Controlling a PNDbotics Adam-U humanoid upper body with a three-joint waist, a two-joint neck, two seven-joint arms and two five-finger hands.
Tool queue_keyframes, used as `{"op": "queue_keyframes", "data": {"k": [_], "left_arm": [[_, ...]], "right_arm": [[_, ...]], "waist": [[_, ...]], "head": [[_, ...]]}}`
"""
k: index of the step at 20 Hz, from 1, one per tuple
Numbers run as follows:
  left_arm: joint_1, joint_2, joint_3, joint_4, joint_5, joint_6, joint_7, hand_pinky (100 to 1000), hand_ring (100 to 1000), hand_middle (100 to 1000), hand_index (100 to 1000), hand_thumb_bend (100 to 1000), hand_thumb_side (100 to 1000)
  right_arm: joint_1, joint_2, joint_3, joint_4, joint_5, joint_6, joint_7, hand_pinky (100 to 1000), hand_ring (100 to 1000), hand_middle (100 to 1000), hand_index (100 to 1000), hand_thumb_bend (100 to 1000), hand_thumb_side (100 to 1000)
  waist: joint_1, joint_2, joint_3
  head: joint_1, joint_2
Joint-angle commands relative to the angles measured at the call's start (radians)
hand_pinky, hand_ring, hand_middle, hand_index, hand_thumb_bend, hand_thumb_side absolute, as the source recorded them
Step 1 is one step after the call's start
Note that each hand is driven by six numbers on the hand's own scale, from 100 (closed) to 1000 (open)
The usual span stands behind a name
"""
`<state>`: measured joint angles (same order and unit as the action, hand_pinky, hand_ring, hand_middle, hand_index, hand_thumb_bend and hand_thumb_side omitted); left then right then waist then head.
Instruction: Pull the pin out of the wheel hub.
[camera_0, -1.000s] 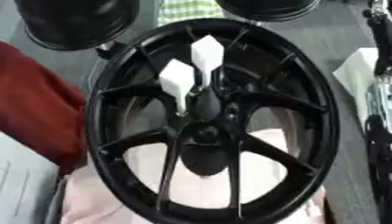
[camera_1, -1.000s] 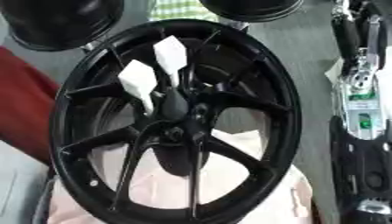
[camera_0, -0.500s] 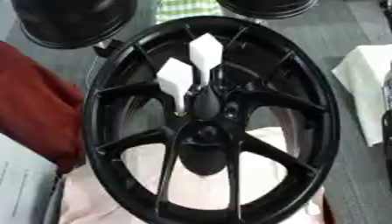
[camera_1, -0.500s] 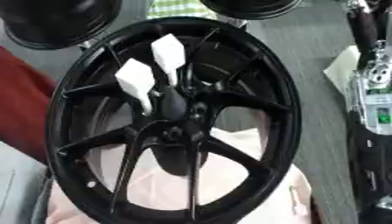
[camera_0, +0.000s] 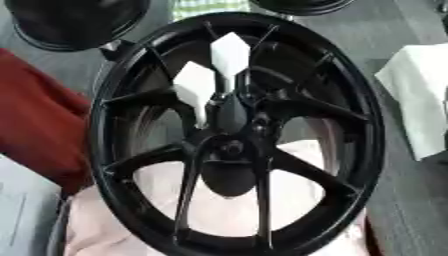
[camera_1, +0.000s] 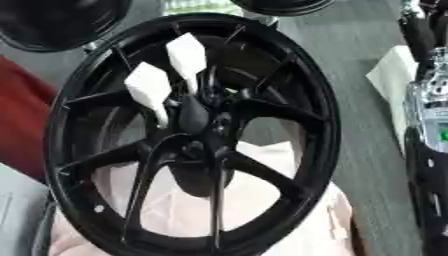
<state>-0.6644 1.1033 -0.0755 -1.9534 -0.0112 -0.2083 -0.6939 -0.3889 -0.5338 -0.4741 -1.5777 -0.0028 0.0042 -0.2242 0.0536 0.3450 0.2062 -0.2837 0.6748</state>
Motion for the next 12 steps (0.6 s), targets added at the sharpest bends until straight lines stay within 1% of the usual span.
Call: {"op": "queue_keyframes", "data": {"k": [1, 6, 9, 12], "left_arm": [[-0.079, 0.028, -0.041, 0.011, -0.006, 0.0, -0.12, 741, 711, 645, 794, 100, 569], [-0.223, -0.028, -0.141, 0.041, -0.026, -0.006, -0.202, 744, 719, 654, 795, 100, 566], [-0.312, -0.082, -0.219, 0.079, -0.045, -0.008, -0.212, 742, 719, 654, 796, 104, 581], [-0.395, -0.147, -0.294, 0.143, -0.051, -0.008, -0.213, 736, 715, 649, 794, 100, 598]], "right_arm": [[-0.003, -0.039, -0.006, -0.005, -0.004, -0.005, 0.003, 855, 740, 679, 734, 100, 568], [-0.003, -0.046, 0.005, 0.002, 0.003, -0.003, 0.011, 857, 740, 680, 735, 100, 561], [-0.011, -0.05, 0.013, 0.003, 0.011, -0.003, 0.019, 857, 741, 680, 735, 100, 560], [-0.012, -0.047, 0.017, 0.005, 0.012, -0.003, 0.024, 857, 740, 680, 735, 100, 560]], "waist": [[0.005, -0.01, 0.0], [0.0, -0.022, 0.004], [-0.001, -0.03, 0.008], [-0.004, -0.036, 0.012]], "head": [[-0.009, -0.011], [-0.022, -0.011], [-0.027, -0.009], [-0.026, -0.008]]}}
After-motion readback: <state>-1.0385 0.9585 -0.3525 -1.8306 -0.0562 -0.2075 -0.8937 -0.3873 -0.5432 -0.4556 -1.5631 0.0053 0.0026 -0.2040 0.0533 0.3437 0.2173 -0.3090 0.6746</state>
